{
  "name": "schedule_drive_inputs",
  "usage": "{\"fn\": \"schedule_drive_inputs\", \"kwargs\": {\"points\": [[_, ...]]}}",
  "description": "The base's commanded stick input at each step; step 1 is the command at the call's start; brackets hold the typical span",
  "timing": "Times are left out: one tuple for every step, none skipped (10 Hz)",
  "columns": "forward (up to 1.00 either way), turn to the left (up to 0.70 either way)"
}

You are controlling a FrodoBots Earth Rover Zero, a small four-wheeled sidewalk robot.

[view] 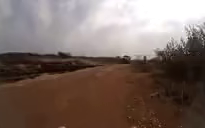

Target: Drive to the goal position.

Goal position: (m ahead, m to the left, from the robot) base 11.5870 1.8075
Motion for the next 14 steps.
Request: {"fn": "schedule_drive_inputs", "kwargs": {"points": [[0.50,0.00],[0.50,0.00],[0.50,0.00],[0.50,0.00],[0.50,0.00],[0.50,0.00],[0.50,0.00],[0.50,0.00],[0.50,0.00],[0.50,0.00],[0.50,0.00],[0.50,0.00],[0.50,0.00],[0.50,0.00]]}}
